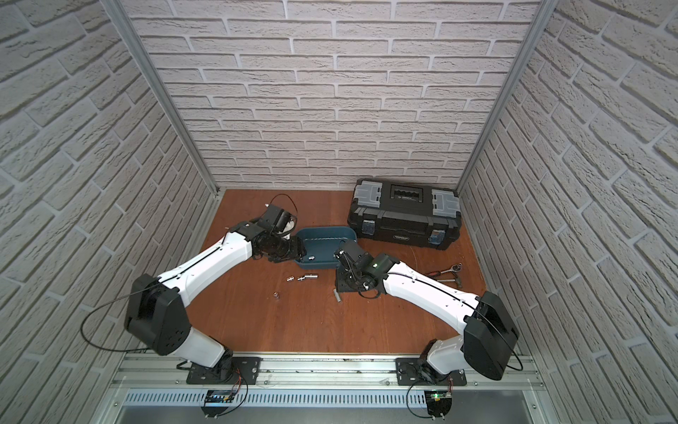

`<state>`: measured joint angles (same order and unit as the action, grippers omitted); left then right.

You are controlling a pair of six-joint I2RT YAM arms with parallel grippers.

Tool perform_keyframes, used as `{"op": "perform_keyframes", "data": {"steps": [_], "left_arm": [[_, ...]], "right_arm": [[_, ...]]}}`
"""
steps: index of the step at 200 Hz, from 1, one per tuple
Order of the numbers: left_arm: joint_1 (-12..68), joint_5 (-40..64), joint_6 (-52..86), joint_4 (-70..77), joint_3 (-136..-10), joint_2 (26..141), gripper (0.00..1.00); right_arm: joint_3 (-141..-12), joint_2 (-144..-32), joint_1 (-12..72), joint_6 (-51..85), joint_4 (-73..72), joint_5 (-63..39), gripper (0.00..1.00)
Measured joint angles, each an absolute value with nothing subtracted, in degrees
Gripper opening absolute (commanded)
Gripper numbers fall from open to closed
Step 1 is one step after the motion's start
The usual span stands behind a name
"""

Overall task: Put the socket on the desktop into the storage box
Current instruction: Pick up the socket head from the center of the board.

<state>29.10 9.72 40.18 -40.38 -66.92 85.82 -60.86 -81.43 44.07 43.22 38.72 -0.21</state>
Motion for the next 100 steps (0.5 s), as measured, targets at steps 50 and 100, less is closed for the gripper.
{"op": "perform_keyframes", "data": {"steps": [50, 100], "left_arm": [[29.10, 10.79, 42.00, -37.54, -53.12, 74.41, 0.63], [29.10, 11.16, 44.66, -34.50, -43.75, 67.79, 0.64]], "right_arm": [[-61.49, -85.80, 44.07, 42.83, 39.20, -0.10, 0.50], [-62.24, -89.93, 44.10, 42.72, 39.20, -0.27, 0.48]]}}
